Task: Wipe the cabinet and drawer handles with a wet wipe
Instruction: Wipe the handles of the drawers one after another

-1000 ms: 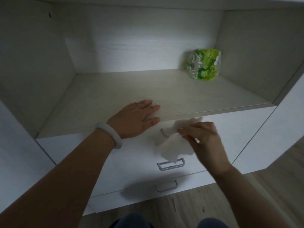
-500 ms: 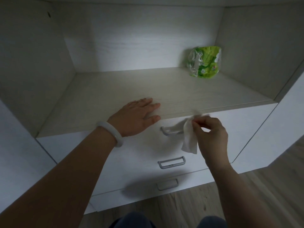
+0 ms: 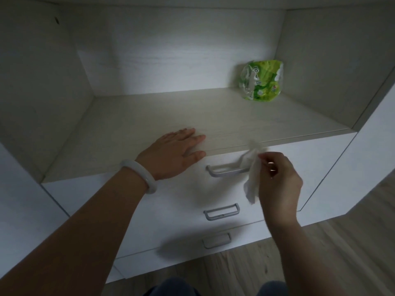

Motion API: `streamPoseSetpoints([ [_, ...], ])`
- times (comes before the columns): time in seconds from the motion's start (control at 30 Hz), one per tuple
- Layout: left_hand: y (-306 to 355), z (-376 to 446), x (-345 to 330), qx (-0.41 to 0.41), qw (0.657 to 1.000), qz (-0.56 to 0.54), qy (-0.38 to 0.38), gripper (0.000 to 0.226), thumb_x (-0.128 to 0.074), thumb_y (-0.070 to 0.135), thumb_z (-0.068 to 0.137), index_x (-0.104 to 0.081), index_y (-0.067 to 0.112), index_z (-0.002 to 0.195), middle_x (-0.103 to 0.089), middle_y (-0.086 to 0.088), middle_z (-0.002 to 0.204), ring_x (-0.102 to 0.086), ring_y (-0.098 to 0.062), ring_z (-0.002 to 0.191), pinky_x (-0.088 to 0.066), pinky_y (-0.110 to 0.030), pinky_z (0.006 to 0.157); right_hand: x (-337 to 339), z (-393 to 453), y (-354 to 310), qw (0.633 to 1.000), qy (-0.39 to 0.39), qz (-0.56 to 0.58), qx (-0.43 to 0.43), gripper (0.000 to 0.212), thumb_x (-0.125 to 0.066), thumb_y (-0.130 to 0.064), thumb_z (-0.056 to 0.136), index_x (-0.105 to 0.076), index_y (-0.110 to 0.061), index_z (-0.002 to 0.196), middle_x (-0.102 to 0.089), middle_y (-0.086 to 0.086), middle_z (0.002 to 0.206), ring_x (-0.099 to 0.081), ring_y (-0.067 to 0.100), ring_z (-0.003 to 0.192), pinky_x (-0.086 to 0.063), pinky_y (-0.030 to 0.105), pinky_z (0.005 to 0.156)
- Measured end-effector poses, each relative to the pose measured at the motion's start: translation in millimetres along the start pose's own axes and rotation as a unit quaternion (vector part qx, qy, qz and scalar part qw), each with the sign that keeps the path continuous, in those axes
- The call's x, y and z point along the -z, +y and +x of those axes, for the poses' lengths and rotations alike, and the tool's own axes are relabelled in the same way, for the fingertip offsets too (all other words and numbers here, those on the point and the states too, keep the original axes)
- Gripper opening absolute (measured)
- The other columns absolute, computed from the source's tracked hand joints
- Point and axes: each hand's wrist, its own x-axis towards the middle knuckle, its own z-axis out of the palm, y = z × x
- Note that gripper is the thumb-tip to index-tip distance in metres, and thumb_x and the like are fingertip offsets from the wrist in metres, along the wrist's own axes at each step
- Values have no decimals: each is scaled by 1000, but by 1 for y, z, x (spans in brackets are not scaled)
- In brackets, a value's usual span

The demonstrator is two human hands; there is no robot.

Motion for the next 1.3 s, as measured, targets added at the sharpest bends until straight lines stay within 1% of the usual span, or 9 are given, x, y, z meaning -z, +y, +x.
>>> streamPoseSetpoints([
  [0.1, -1, 1, -1, -2, 1000, 0, 2, 58, -29, 56, 96, -19, 37, 150, -9, 6, 161, -7, -10, 148, -7, -31, 120, -4, 2, 0, 999, -36, -1, 2, 15, -59, -14, 93, -72, -16, 99, -66, -6, 95, -62, 8, 83, -50, 22, 76],
  [0.27, -4, 2, -2, -6, 1000, 5, 5, 62, -25, 62, 94, -19, 37, 150, -10, 6, 161, -8, -10, 148, -8, -33, 121, -8, -21, -4, 999, -30, 16, -14, 9, -66, -5, 88, -69, -12, 91, -54, -5, 98, -58, -1, 80, -44, 3, 70],
  [0.53, -3, 3, -2, -2, 1000, -4, -2, 75, -16, 67, 80, -19, 39, 150, -10, 7, 161, -8, -9, 148, -8, -32, 121, -10, -13, -8, 999, -32, -22, 38, 20, -62, -10, 91, -68, -13, 109, -56, -2, 110, -57, 7, 81, -45, 15, 72],
  [0.73, -5, 2, -2, -4, 1000, 2, 1, 67, -21, 67, 89, -18, 38, 150, -10, 5, 161, -8, -11, 148, -8, -33, 121, -18, -36, -15, 976, -165, -20, 141, 32, -59, -5, 92, -64, -18, 120, -60, -12, 113, -56, -2, 98, -48, 12, 89],
  [0.87, -3, 1, -1, -1, 1000, -2, 2, 59, -29, 57, 95, -19, 38, 150, -10, 6, 161, -8, -11, 148, -8, -33, 121, -5, -16, -2, 984, -105, -27, 139, 27, -65, -4, 87, -70, -14, 112, -66, -5, 105, -57, -1, 93, -42, 4, 84],
  [1.0, -2, 2, -1, 0, 1000, -2, 7, 58, -31, 56, 96, -20, 37, 150, -11, 5, 161, -9, -11, 148, -8, -32, 120, -22, -45, -14, 959, -173, -88, 207, 49, -75, -1, 78, -63, -11, 125, -63, 9, 127, -59, 12, 109, -44, 29, 98],
  [1.07, -2, 1, 0, 2, 1000, -2, 6, 58, -31, 55, 96, -20, 36, 150, -10, 5, 161, -9, -11, 148, -7, -31, 120, -21, -45, -10, 946, -194, -94, 240, 58, -79, 2, 71, -63, -12, 125, -62, 11, 127, -62, 19, 111, -42, 32, 99],
  [1.17, -2, 1, -1, 1, 1000, -6, 2, 58, -31, 55, 96, -20, 37, 150, -10, 5, 161, -8, -10, 148, -7, -32, 120, -5, -18, 6, 970, -103, -72, 206, 31, -67, 7, 81, -72, -8, 108, -70, 10, 112, -67, 22, 100, -42, 14, 95],
  [1.3, -2, 2, -2, 5, 1000, -5, 1, 58, -30, 57, 95, -19, 38, 150, -10, 6, 161, -8, -11, 148, -9, -35, 121, -4, -17, 3, 967, -80, -114, 212, 19, -62, -3, 89, -71, -5, 106, -67, 9, 109, -69, 25, 82, -52, 22, 76],
])
